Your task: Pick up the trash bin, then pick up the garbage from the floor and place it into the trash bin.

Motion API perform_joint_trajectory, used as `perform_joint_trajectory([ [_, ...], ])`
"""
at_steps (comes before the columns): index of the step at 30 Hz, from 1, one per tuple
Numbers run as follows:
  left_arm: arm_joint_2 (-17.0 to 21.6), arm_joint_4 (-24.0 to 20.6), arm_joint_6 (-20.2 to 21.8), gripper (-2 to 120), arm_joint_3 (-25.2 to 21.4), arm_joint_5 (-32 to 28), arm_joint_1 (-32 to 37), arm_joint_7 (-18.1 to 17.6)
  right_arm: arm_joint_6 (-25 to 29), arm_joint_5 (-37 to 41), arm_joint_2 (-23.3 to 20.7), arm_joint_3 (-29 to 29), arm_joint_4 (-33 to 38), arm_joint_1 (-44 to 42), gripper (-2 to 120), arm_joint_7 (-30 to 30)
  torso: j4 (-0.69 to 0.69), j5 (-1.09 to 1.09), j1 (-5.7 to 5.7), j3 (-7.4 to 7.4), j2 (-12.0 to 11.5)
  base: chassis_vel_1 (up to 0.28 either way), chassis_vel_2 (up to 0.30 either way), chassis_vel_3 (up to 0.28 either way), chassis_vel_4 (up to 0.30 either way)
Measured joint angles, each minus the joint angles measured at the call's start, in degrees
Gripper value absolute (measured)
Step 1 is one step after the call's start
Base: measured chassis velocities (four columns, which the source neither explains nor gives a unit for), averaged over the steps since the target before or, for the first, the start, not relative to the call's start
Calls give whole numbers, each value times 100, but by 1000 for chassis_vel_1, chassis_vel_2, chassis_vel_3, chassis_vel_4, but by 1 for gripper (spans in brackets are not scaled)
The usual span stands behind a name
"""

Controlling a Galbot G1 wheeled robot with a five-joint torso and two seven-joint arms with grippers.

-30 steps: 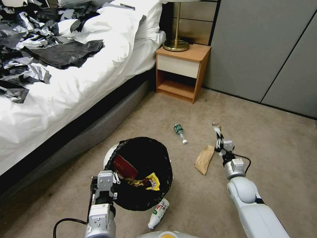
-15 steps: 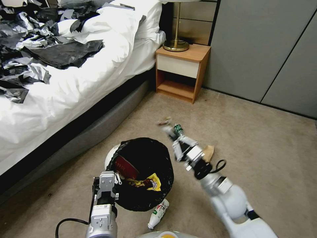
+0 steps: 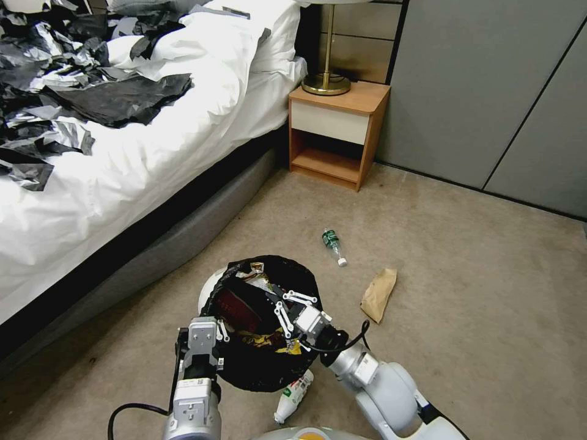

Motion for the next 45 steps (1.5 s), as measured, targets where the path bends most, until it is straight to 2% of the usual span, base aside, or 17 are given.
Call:
perform_joint_trajectory([
  [4, -6, 0, -1, 0, 11, 6, -2, 4, -6, -64, 20, -8, -127, 15, 4, 61, 0, 0, 0, 0, 0, 0, 0, 0, 0],
  [7, -11, 16, -4, 0, 17, 11, -5, 6, -6, -97, 26, -32, -156, 10, 19, 78, 0, 0, 0, 0, 0, 0, 0, 0, 0],
  [8, -11, 16, -4, 0, 17, 11, -5, 6, -6, -97, 26, -32, -156, 10, 19, 78, 0, 0, 0, 0, 0, 0, 0, 0, 0],
  [14, -2, 18, -6, 0, 16, 11, -8, 9, -18, -134, 41, -63, -169, -6, 42, 91, 0, 0, 0, 0, 0, 0, 0, 0, 0],
  [15, -2, 18, -6, 0, 16, 11, -8, 9, -18, -134, 41, -63, -169, -6, 42, 91, 0, 0, 0, 0, 0, 0, 0, 0, 0],
  [18, 1, 9, -6, 0, 16, 8, -9, 11, -27, -154, 30, -75, -169, -5, 58, 97, 0, 0, 0, 0, 0, 0, 0, 0, 0],
  [19, 1, 9, -6, 0, 16, 8, -9, 11, -27, -154, 30, -75, -169, -5, 58, 97, 0, 0, 0, 0, 0, 0, 0, 0, 0],
  [22, 10, 9, -6, 0, 1, -4, -9, 13, -33, -164, 27, -64, -177, -7, 73, 121, 0, 0, 0, 0, 0, 0, 0, 0, 0],
  [23, 10, 9, -6, 0, 1, -4, -9, 13, -33, -164, 27, -64, -177, -7, 73, 121, 0, 0, 0, 0, 0, 0, 0, 0, 0],
  [26, 13, 6, -6, 0, -1, -9, -16, 17, -33, -168, 6, -34, -171, -13, 86, 128, 0, 0, 0, 0, 0, 0, 0, 0, 0],
  [27, 13, 6, -6, 0, -1, -9, -16, 17, -33, -168, 6, -34, -171, -13, 86, 128, 0, 0, 0, 0, 0, 0, 0, 0, 0],
  [29, 15, 0, -5, 0, 2, -9, -20, 23, -33, -165, 0, -4, -140, -14, 97, 135, 0, 0, 0, 0, 0, 0, 0, 0, 0],
  [38, 17, -36, 2, 0, 2, -9, -19, 27, -29, -143, -22, 99, -27, -55, 100, 136, 0, 0, 0, 0, 0, 0, 0, 0, 0],
  [45, 16, -53, 9, 0, -4, -8, -18, 31, 40, -102, -34, 318, 431, -129, 100, 353, 0, 1, 0, 0, 0, 0, 0, 0, 0],
])
